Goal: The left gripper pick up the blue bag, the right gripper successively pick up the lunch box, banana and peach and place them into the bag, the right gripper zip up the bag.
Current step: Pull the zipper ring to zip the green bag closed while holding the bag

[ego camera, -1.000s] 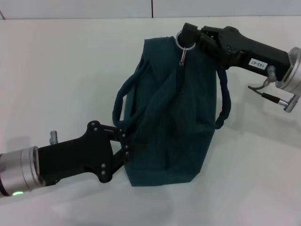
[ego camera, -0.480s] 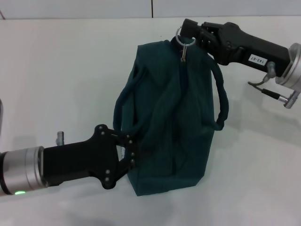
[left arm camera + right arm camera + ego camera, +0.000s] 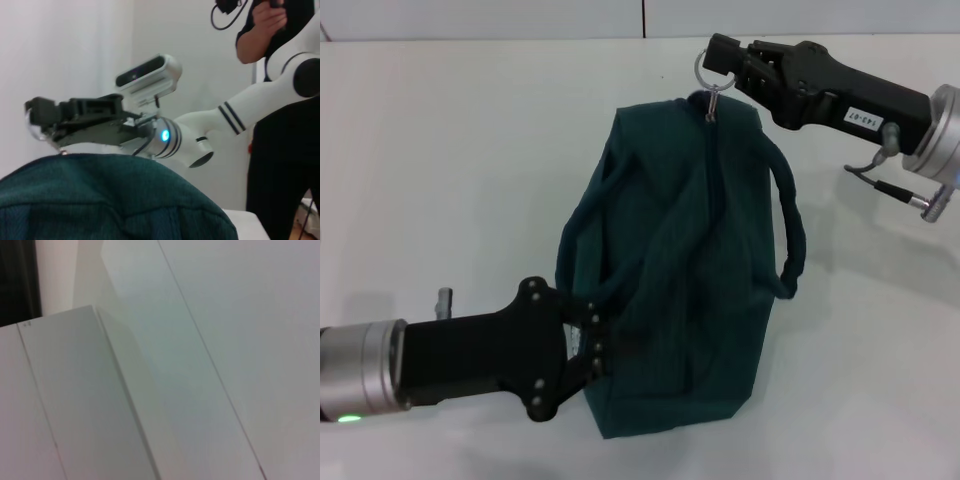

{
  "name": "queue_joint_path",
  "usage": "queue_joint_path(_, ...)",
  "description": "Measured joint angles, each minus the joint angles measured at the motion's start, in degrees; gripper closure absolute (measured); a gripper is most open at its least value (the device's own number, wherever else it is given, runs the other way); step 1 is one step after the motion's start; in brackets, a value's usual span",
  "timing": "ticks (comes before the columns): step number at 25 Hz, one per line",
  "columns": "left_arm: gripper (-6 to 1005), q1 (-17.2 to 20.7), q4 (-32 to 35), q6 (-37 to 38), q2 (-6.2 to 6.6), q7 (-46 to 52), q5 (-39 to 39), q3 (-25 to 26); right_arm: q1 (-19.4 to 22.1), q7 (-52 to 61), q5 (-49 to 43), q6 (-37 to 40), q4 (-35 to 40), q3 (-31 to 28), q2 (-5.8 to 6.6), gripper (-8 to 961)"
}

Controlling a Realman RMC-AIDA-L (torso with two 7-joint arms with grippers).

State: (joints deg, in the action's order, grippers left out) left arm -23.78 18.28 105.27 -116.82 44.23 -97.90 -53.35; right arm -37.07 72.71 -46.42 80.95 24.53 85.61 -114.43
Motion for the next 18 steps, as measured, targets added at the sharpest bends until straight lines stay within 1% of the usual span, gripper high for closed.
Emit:
queue_joint_path(5, 952, 0.9, 0.0, 0.5, 0.38, 0.1, 0.1, 0.3, 0.2, -0.4, 0.0, -1.7, 0.0, -0.9, 0.09, 922)
queue_joint_path(9, 951, 1.5, 0.0, 0.4, 0.44, 0.2, 1.3, 0.9, 0.8, -1.0, 0.0, -2.5, 0.0, -2.1, 0.29, 918)
queue_joint_path(12, 951, 2.2, -0.1, -0.5, 0.19, 0.6, 2.0, 4.7, 1.6, -1.2, 0.0, -2.2, 0.0, -3.4, 0.40, 915)
queue_joint_path(13, 951, 2.6, -0.1, -2.0, -0.37, 1.5, 2.0, 8.4, 2.0, -1.2, 0.0, -1.9, 0.0, -3.8, 0.43, 914)
queue_joint_path(14, 951, 2.6, -0.1, -2.0, -0.37, 1.5, 2.0, 8.4, 2.3, -1.2, 0.1, -1.3, 0.0, -4.1, 0.46, 914)
queue_joint_path(15, 951, 2.8, -0.1, -3.0, -0.63, 2.2, 2.0, 10.2, 2.6, -1.0, 0.1, -0.7, 0.0, -4.3, 0.45, 913)
queue_joint_path(18, 952, 3.0, -0.1, -5.0, -1.06, 2.9, 2.1, 13.1, 3.6, -0.4, 0.4, 1.4, 0.1, -4.3, 0.32, 910)
